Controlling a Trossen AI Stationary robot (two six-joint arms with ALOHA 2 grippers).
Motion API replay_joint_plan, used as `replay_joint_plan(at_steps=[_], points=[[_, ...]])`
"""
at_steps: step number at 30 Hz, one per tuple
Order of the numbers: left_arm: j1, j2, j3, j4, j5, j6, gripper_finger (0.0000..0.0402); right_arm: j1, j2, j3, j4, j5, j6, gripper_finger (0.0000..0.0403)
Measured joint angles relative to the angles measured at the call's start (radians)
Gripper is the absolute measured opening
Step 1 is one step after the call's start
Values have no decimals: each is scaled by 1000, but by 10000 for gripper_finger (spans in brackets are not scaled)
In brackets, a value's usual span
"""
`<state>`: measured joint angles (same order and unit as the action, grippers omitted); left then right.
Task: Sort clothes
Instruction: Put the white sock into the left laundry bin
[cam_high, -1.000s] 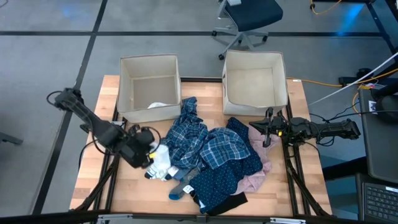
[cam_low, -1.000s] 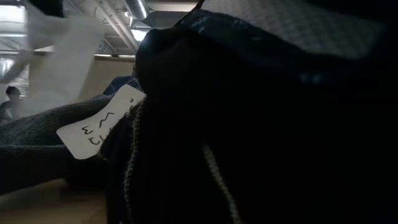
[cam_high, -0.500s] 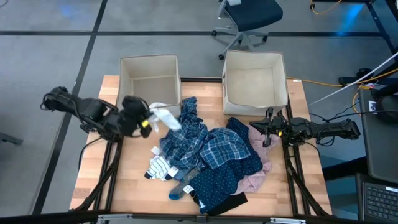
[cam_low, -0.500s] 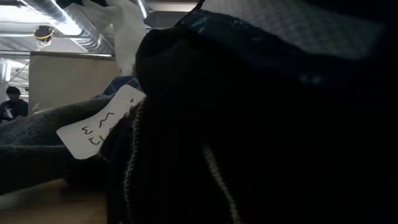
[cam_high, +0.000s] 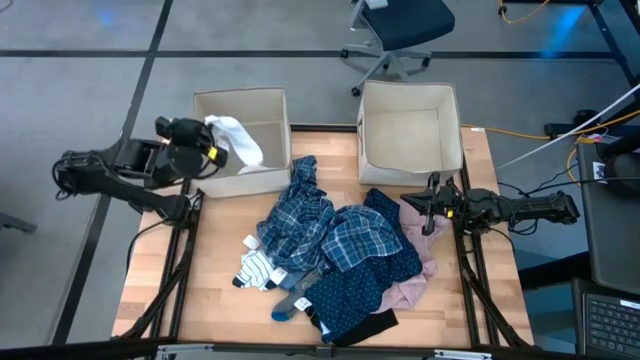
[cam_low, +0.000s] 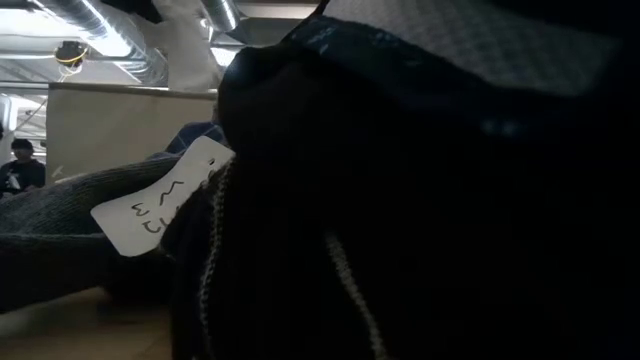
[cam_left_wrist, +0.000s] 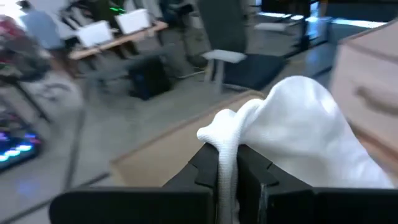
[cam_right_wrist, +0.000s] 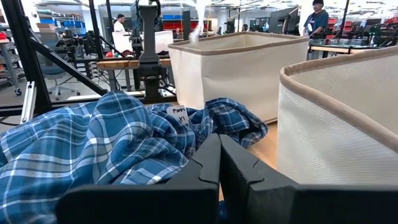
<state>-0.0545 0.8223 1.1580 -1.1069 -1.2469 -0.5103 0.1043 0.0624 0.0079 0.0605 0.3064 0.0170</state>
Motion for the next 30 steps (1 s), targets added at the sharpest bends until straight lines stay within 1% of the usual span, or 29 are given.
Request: replay_joint_plan(at_steps=[4, 8, 13, 16, 20, 22, 25, 27, 30], points=[[81, 2, -8, -1, -1, 40, 21, 0, 0, 0, 0, 0, 0, 5], [149, 3, -55, -4, 8, 46, 21, 0, 0, 0, 0, 0, 0, 5], [209, 8, -105, 0, 90, 42, 25, 0, 0, 0, 0, 0, 0, 5], [238, 18, -116, 0, 184, 47, 43, 0, 0, 0, 0, 0, 0, 5], [287, 35, -119, 0, 339, 51, 83, 0, 0, 0, 0, 0, 0, 5], [320, 45, -119, -2, 451, 62, 102, 0, 0, 0, 0, 0, 2, 5], [378, 63, -119, -22, 654, 70, 127, 0, 0, 0, 0, -1, 3, 5], [410, 77, -119, -40, 750, 100, 139, 0, 0, 0, 0, -1, 3, 5], [431, 91, -119, -75, 774, 103, 150, 0, 0, 0, 0, -1, 3, 5]])
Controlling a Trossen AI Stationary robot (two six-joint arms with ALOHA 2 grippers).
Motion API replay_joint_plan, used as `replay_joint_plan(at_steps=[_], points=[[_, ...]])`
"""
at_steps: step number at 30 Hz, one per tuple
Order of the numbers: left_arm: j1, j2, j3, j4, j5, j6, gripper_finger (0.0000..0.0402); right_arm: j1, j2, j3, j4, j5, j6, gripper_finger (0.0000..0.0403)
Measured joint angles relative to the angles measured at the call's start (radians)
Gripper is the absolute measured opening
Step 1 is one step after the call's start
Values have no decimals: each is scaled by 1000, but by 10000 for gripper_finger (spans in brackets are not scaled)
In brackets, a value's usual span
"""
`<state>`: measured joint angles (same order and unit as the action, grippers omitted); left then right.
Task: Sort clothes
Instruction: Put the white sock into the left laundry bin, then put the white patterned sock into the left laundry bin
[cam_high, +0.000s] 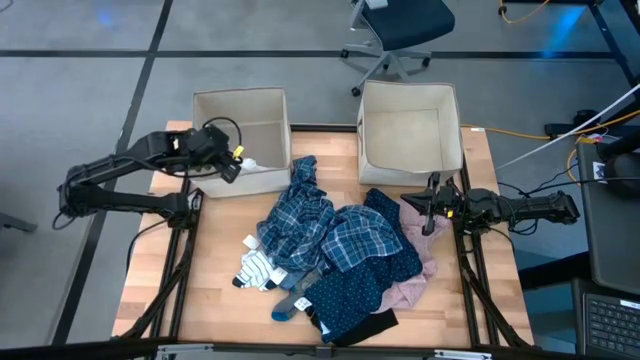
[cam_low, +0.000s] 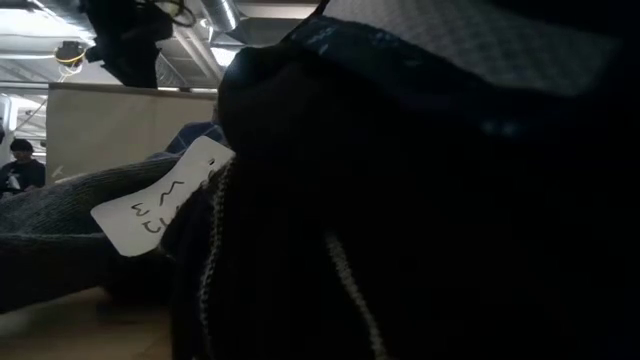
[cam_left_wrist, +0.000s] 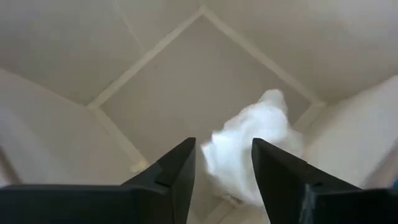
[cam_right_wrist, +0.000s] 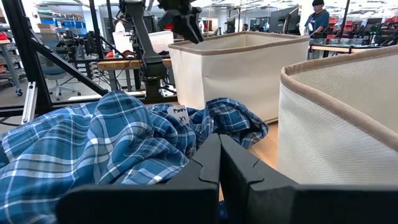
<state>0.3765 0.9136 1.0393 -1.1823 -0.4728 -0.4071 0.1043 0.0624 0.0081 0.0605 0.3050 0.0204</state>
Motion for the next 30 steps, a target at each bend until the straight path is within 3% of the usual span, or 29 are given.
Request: replay_joint_plan(at_steps=[8, 14, 20, 30], points=[[-9, -3, 72, -33, 94, 19, 153, 0, 0, 0, 0, 0, 0, 5], [-88, -8, 107, 107, 232, 67, 153, 0, 0, 0, 0, 0, 0, 5], [-275, 22, 101, 287, 309, 14, 153, 0, 0, 0, 1, 10, -2, 5], [-586, 146, 39, 300, 308, -200, 153, 0, 0, 0, 1, 18, -3, 5]])
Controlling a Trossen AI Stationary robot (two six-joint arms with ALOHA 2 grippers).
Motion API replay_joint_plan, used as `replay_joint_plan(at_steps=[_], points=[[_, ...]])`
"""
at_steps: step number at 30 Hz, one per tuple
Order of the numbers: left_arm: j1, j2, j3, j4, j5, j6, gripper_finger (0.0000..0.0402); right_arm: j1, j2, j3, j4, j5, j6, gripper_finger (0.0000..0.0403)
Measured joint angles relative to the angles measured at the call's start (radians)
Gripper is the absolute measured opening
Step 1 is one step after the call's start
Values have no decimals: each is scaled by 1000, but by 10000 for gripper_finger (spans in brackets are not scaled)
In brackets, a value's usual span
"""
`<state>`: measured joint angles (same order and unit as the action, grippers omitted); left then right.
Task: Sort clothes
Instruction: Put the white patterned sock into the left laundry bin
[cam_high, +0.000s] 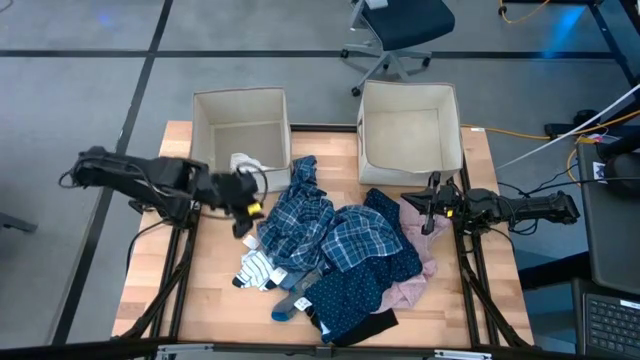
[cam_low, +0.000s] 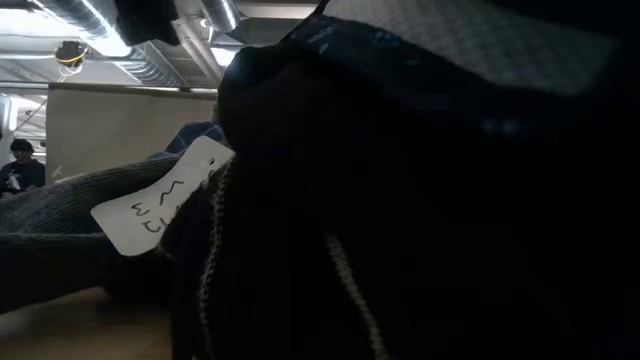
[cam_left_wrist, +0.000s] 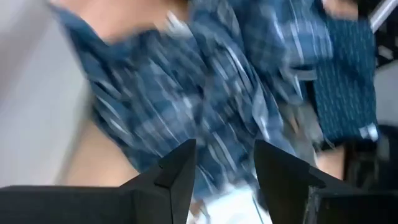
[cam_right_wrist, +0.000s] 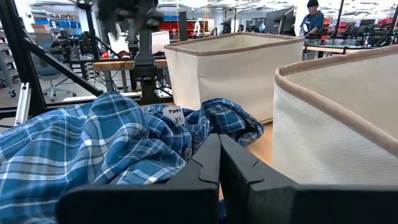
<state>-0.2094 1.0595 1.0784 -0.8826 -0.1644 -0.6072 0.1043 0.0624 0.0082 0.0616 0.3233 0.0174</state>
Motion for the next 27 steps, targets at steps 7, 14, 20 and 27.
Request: replay_joint_plan(at_steps=[7, 14, 20, 27], points=[[-174, 114, -64, -2, -3, -244, 153, 0, 0, 0, -2, 1, 0, 5], [-302, 233, -118, 5, 20, -466, 153, 0, 0, 0, -2, 0, 0, 5], [-398, 347, -132, 14, 54, -603, 153, 0, 0, 0, -2, 0, 0, 5], [-461, 478, -132, 74, 55, -643, 153, 0, 0, 0, -3, 0, 0, 5]])
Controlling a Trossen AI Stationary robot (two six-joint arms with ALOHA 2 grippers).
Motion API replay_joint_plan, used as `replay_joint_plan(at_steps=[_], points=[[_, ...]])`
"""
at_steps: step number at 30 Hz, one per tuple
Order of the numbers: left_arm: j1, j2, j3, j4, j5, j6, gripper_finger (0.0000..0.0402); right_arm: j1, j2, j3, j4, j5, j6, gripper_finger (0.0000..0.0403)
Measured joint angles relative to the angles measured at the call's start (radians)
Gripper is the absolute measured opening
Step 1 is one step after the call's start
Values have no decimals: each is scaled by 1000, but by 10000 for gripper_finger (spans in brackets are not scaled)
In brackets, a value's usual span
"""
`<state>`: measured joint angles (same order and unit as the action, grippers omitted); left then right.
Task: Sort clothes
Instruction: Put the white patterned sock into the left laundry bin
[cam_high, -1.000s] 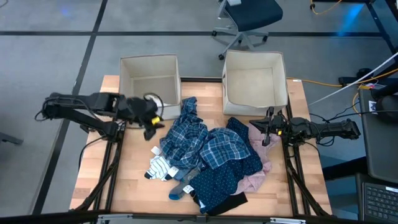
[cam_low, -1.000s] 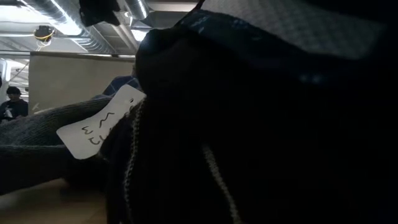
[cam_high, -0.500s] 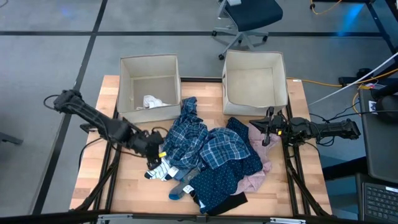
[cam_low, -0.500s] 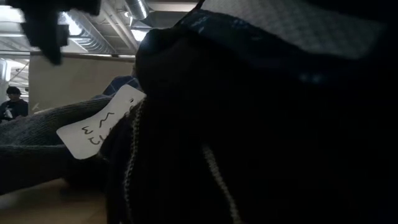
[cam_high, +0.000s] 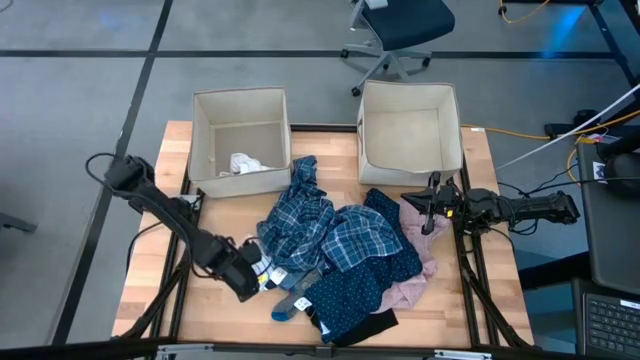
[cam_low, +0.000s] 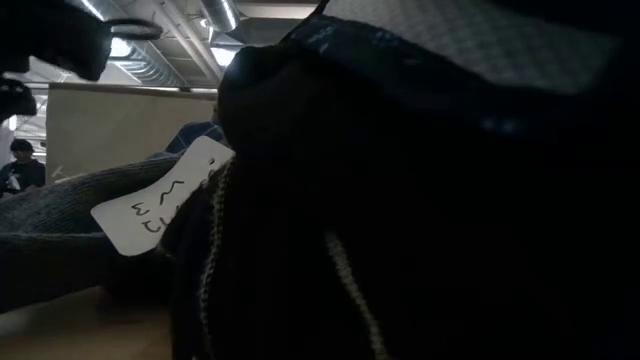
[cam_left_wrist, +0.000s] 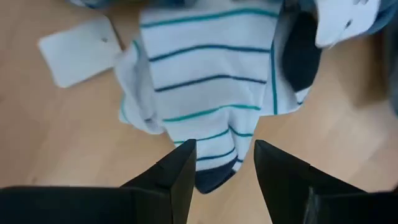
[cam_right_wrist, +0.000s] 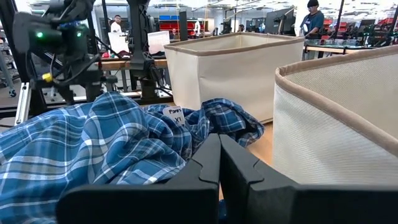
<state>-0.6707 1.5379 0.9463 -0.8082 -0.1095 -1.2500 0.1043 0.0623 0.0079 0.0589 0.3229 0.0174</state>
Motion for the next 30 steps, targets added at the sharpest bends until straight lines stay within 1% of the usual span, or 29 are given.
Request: replay_joint_plan(at_steps=[9, 13, 16, 22, 24, 28, 30], points=[[-18, 158, 0, 10, 2, 5, 153, 0, 0, 0, 0, 0, 2, 5], [-17, 196, 6, 10, 3, 37, 147, 0, 0, 0, 0, -1, 3, 5], [-17, 204, 6, 10, 8, 66, 118, 0, 0, 0, 0, -1, 3, 5], [-17, 201, 4, -1, 10, 132, 17, 0, 0, 0, 0, -1, 3, 5], [-17, 189, 4, -11, 10, 132, 11, 0, 0, 0, 0, -1, 3, 5], [-17, 153, 1, -81, 22, 107, 18, 0, 0, 0, 0, -1, 3, 5], [-17, 116, 19, -106, 21, 106, 10, 0, 0, 0, 0, -1, 3, 5]])
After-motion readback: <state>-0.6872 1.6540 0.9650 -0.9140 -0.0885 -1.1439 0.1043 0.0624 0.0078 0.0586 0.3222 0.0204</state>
